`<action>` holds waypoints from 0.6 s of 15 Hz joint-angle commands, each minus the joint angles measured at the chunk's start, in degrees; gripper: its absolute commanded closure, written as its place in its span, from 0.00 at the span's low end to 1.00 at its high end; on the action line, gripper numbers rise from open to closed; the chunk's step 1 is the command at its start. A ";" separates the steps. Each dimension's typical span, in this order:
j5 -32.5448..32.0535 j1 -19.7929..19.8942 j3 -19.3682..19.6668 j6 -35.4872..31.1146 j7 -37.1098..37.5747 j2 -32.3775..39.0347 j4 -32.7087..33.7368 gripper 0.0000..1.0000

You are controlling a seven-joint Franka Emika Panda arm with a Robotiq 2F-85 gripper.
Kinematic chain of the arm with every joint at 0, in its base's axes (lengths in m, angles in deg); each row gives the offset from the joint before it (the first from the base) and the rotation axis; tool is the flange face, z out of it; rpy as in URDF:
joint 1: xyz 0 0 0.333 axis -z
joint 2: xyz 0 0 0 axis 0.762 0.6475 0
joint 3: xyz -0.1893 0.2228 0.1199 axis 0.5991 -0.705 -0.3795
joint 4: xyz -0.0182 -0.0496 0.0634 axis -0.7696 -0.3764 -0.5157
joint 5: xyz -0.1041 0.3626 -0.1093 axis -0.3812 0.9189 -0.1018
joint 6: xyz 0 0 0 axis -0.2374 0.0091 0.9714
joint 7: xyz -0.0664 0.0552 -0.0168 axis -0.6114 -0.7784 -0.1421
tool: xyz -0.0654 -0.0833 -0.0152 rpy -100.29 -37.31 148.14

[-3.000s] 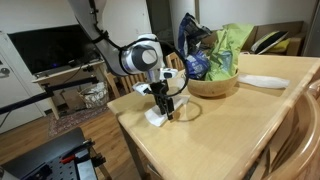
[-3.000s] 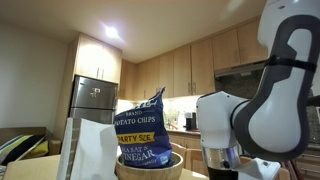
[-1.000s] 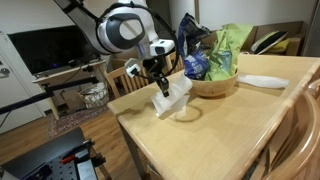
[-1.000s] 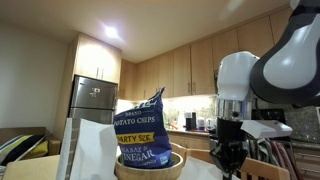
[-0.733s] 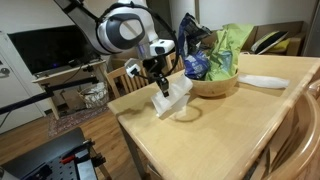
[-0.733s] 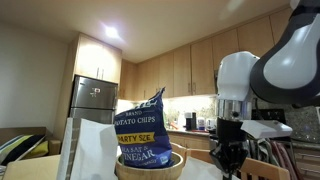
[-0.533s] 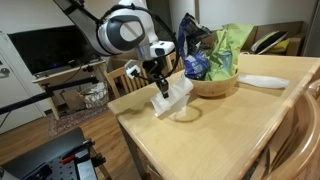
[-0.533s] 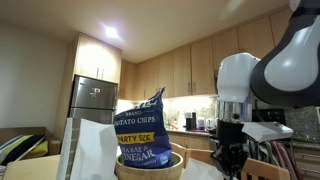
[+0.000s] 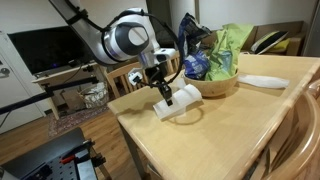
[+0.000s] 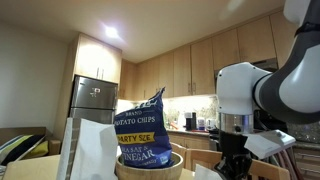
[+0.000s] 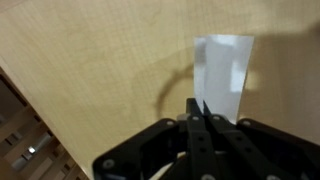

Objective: Use the serviette to wipe the table.

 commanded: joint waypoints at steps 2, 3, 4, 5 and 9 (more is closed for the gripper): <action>-3.81 -3.13 3.24 1.01 5.55 3.93 2.96 1.00; -4.35 -3.83 3.93 1.19 6.35 5.02 3.57 1.00; -4.91 -4.54 4.60 1.35 7.32 5.83 4.01 1.00; -5.15 -5.08 5.05 1.43 7.89 6.86 4.55 1.00; -4.89 -6.88 6.33 2.15 8.79 10.25 6.35 1.00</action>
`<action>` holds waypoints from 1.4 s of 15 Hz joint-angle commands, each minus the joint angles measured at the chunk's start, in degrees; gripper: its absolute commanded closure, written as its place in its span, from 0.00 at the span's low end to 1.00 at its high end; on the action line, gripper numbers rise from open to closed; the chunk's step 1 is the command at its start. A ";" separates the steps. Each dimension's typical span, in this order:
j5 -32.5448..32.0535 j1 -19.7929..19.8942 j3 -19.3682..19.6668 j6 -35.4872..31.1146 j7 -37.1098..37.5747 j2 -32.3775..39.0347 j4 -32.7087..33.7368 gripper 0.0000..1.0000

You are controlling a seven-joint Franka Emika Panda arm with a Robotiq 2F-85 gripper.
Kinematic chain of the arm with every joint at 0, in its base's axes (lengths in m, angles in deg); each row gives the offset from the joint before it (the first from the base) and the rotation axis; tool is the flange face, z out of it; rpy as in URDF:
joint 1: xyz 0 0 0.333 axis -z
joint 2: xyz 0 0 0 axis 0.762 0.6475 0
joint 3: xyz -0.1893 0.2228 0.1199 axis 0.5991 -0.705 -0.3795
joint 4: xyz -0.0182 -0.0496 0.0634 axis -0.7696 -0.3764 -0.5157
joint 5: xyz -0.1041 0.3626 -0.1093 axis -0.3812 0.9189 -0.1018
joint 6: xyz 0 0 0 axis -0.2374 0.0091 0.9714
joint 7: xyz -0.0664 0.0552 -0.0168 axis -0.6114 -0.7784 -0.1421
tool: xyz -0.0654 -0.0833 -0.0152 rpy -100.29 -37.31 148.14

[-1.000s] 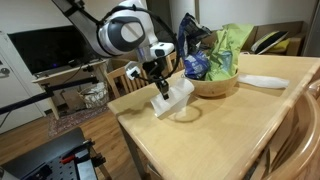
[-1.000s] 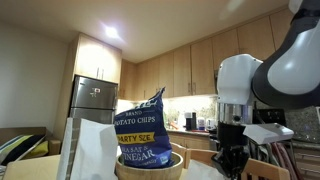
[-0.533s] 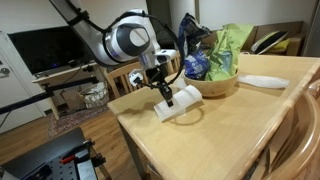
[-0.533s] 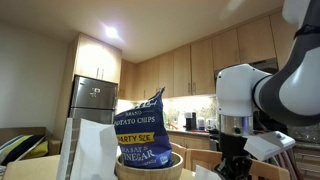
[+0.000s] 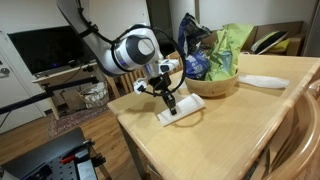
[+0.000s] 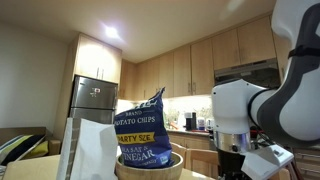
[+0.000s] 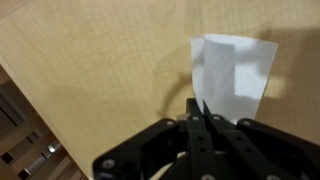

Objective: Use the serviette to wipe the table.

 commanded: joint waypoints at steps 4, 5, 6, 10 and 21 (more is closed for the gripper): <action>0.57 -1.02 0.64 0.23 -0.38 2.44 1.15 0.99; 0.57 -1.02 0.64 0.23 -0.39 2.45 1.15 0.99; 0.57 -1.00 0.65 0.23 -0.41 2.45 1.15 0.99; 0.54 -1.62 0.53 1.08 -0.31 2.94 1.91 1.00; -2.26 -7.78 2.72 0.41 1.04 6.18 2.59 1.00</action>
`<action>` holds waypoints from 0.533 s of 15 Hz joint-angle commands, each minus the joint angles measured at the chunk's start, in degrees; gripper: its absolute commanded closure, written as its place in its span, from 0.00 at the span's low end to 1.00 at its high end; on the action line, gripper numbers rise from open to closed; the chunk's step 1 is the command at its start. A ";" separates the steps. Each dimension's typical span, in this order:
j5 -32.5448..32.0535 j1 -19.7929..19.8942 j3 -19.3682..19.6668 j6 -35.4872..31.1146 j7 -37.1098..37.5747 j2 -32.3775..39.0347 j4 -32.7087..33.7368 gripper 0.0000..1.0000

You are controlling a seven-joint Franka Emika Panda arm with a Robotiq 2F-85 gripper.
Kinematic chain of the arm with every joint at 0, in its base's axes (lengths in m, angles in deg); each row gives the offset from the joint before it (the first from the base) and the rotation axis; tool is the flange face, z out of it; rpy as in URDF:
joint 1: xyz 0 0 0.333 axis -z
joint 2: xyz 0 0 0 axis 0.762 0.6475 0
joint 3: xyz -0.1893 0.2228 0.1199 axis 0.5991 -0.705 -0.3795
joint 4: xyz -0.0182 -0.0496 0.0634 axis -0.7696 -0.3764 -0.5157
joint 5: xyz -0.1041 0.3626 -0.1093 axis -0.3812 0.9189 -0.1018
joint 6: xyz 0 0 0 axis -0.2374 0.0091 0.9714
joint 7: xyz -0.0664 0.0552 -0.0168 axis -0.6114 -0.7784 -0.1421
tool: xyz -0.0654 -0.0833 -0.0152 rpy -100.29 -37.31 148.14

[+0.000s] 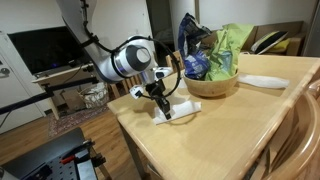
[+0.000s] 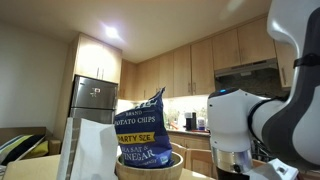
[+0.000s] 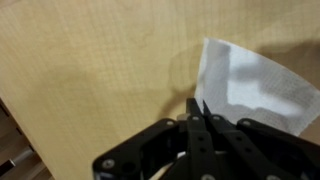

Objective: Use the serviette to wipe the table.

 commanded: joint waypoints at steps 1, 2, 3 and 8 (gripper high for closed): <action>-2.38 -3.05 2.06 0.12 1.18 1.57 1.03 1.00; -3.04 -3.93 2.65 0.07 1.49 1.83 1.06 1.00; -3.73 -4.64 3.14 -0.06 1.69 2.06 1.03 1.00; -6.74 -7.70 5.41 -0.41 2.58 2.84 1.09 1.00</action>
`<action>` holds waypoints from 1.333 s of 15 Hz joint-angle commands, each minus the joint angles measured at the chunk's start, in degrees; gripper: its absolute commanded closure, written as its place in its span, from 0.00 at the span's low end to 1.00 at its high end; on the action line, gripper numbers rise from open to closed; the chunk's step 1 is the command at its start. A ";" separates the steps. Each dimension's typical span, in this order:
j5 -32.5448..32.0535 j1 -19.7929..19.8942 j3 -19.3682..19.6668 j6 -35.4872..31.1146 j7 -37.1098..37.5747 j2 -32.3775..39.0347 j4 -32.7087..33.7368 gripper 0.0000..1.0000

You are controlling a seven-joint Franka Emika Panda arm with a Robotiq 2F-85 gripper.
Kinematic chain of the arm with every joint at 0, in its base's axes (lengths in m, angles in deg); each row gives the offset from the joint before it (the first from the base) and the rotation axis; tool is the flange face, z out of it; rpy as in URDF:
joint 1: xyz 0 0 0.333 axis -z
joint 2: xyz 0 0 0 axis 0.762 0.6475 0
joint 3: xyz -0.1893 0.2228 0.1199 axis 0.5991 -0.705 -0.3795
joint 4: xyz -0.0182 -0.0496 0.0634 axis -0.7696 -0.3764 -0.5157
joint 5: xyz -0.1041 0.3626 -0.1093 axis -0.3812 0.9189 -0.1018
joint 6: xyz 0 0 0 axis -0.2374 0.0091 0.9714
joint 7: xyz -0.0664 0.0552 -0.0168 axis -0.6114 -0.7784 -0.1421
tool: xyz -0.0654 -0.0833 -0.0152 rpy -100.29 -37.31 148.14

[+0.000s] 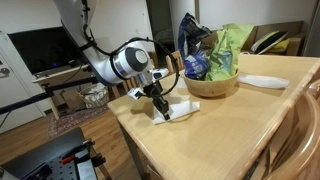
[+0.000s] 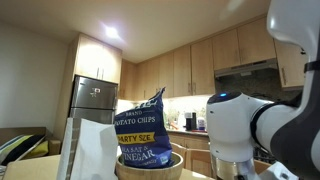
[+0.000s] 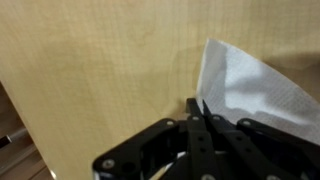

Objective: Use the serviette to wipe the table.

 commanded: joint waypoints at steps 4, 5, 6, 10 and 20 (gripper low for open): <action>-6.13 -4.59 3.43 -0.25 3.39 2.30 1.22 1.00; -7.30 -5.17 3.69 -0.08 3.62 2.81 1.49 1.00; -8.66 -5.85 4.10 -0.03 4.34 3.29 1.68 1.00; -14.99 -7.49 4.61 0.72 7.09 5.20 2.62 1.00; -22.52 -13.63 5.45 3.37 9.00 4.21 1.63 1.00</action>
